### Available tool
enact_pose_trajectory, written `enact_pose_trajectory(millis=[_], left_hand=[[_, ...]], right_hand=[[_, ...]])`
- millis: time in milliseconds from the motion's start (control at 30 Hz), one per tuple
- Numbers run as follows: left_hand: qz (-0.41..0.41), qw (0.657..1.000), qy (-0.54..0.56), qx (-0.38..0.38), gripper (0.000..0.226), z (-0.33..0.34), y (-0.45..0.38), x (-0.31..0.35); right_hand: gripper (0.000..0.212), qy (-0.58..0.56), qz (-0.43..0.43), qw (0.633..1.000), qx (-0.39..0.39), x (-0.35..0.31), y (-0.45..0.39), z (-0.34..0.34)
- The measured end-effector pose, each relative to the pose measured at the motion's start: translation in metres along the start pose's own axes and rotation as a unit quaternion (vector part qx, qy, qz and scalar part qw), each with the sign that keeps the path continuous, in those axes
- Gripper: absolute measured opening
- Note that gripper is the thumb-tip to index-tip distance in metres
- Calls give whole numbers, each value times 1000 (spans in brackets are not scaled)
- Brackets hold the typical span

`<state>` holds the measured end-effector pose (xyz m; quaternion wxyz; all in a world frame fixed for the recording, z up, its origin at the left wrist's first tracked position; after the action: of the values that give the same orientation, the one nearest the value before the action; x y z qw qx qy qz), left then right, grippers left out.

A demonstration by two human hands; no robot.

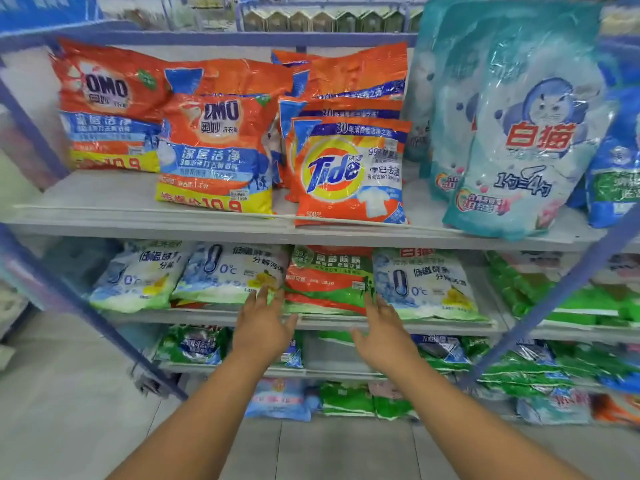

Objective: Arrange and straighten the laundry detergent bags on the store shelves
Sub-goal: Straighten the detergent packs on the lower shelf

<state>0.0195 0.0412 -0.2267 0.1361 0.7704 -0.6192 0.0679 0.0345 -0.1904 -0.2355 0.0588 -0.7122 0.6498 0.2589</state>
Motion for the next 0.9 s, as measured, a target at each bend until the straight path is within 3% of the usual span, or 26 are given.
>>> enact_pose_trajectory(millis=[167, 300, 433, 600, 733, 900], left_hand=[[-68, 997, -34, 8, 72, -13, -12, -39], [-111, 993, -41, 17, 73, -28, -18, -82], [-131, 991, -23, 22, 73, -37, -37, -124], [-116, 993, 12, 29, 71, -43, -75, -168], [-97, 994, -36, 19, 71, -53, -102, -186], [-121, 989, -82, -9, 89, -51, -116, -206]], right_hand=[[80, 5, -75, 996, -37, -51, -39, 15], [80, 1, -93, 991, -91, -96, -62, 42], [75, -17, -98, 990, -96, -133, -78, 65], [55, 49, 4, 996, -68, -168, -112, 79], [69, 61, 63, 992, -94, -190, -125, 95], [65, 96, 112, 986, -78, -196, -134, 107]])
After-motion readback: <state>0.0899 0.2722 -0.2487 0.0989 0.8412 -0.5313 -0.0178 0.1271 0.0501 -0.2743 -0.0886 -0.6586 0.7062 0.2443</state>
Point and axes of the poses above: each hand's wrist, its own y-axis away from the middle knuckle, its own z-axis out of the palm, x = y × z, the point moved 7 cm from there along -y, towards the middle knuckle, and after that the axes turned 2 degrees about x, right-handed, at the moved point
